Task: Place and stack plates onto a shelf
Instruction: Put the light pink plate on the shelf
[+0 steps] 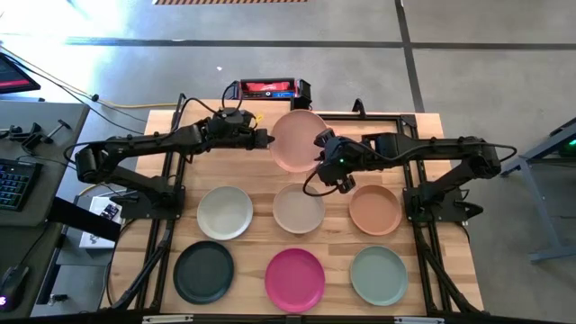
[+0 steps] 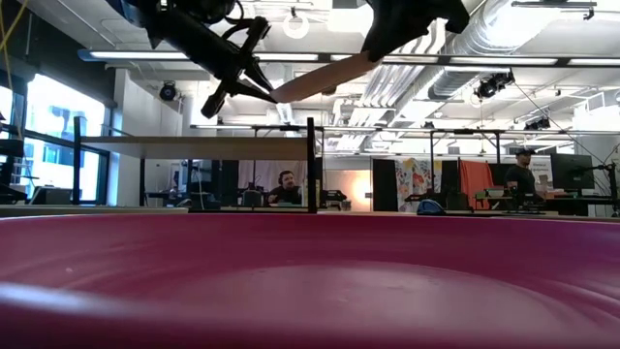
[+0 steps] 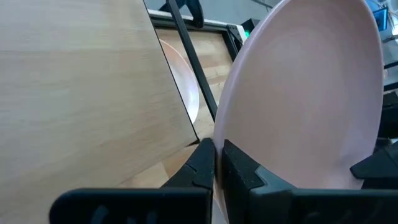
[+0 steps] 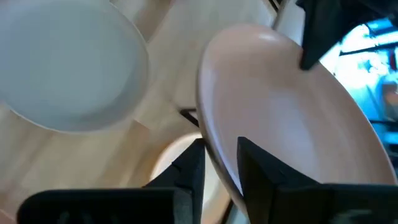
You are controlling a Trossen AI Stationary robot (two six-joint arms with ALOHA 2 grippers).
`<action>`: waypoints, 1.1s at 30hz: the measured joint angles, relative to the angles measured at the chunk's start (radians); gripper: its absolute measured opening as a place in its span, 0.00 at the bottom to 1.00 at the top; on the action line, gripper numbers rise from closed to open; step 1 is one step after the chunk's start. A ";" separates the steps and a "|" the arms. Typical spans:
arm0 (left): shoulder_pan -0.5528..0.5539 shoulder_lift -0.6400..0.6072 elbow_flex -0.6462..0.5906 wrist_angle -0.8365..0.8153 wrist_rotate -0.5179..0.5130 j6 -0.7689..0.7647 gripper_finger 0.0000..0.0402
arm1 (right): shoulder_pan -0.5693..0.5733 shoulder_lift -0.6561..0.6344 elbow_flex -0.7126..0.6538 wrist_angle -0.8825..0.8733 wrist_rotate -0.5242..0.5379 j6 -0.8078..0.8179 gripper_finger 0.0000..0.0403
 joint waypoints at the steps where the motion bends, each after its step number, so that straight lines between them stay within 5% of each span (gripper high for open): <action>1: 0.004 -0.003 0.000 0.000 -0.003 -0.001 0.00 | 0.003 -0.003 0.000 -0.002 0.025 0.000 0.18; 14: 0.088 -0.017 0.000 -0.034 -0.010 -0.009 0.00 | 0.033 -0.027 0.000 -0.038 0.165 0.030 0.19; 33: 0.317 -0.247 0.000 -0.460 -0.094 -0.010 0.00 | 0.033 -0.026 0.000 -0.145 0.189 0.114 0.19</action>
